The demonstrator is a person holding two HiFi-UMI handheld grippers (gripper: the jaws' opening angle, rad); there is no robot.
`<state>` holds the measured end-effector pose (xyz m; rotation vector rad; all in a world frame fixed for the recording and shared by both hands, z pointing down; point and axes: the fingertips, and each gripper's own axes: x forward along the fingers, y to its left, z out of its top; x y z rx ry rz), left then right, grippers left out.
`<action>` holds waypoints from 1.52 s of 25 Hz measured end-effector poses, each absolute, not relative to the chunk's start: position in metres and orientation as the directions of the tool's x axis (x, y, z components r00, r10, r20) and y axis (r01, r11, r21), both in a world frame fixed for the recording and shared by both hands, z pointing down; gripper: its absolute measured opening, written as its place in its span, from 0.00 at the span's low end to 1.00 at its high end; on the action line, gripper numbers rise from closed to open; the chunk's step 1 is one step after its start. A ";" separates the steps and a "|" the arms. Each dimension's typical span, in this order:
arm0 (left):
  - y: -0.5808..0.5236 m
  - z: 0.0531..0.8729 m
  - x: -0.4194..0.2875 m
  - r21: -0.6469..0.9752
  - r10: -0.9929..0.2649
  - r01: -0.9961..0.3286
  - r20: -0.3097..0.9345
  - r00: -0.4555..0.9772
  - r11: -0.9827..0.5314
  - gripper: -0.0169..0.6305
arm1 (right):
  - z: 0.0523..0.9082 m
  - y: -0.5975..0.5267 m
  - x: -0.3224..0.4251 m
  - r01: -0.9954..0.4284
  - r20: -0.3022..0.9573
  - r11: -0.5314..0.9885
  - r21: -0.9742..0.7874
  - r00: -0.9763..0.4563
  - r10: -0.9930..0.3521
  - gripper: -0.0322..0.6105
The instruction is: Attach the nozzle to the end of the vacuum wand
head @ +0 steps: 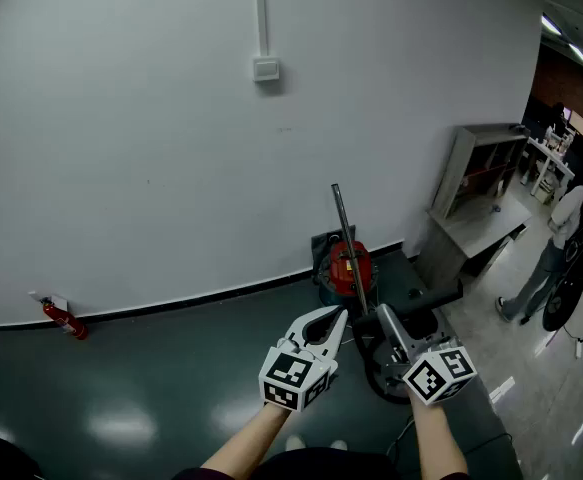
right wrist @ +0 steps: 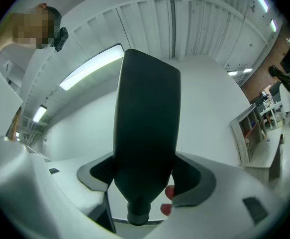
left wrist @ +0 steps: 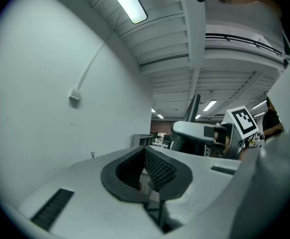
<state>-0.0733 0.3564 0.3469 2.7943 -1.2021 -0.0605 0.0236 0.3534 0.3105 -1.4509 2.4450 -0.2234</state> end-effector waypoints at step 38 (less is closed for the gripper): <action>0.289 0.364 -0.008 0.122 -0.771 -0.775 0.087 0.631 -0.620 0.03 | 0.349 0.292 0.117 -0.815 -0.082 0.474 -0.334 -0.476 -0.876 0.59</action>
